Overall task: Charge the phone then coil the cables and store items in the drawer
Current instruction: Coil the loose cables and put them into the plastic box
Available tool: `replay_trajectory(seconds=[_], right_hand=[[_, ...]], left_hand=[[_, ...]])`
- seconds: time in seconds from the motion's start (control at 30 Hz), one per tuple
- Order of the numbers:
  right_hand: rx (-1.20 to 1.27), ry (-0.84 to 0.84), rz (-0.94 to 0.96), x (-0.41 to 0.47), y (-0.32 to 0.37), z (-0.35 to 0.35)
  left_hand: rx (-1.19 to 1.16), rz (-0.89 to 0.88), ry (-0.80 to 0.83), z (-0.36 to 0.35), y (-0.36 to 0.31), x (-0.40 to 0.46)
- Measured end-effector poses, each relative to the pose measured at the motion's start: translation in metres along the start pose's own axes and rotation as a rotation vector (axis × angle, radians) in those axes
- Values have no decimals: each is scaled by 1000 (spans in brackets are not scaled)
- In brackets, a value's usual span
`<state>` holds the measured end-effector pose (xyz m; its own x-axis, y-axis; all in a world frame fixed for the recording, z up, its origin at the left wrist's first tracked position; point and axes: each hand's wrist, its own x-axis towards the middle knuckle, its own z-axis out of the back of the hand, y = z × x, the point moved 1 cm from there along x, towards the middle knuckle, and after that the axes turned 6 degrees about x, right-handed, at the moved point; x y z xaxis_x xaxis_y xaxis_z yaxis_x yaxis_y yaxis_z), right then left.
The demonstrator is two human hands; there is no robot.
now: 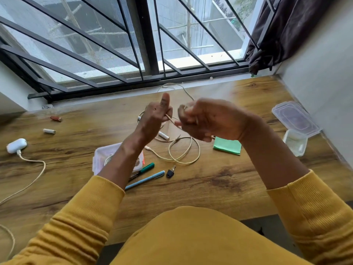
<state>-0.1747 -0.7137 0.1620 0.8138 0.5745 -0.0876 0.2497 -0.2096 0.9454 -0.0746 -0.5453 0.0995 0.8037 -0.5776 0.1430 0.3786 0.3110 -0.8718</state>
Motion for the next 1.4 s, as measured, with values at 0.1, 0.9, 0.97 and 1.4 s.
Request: replay_trajectory(seconds=[0.1, 0.9, 0.97, 1.4], right_hand=[[-302, 61, -90, -1, -2, -5], [-310, -387, -2, 31, -23, 9], [-166, -347, 102, 29, -23, 10], [611, -548, 348, 17, -12, 47]], left_hand=[[44, -43, 37, 8, -8, 12], [-133, -143, 46, 10, -17, 4], [-165, -136, 53, 7, -15, -1], [21, -105, 78, -5, 16, -8]])
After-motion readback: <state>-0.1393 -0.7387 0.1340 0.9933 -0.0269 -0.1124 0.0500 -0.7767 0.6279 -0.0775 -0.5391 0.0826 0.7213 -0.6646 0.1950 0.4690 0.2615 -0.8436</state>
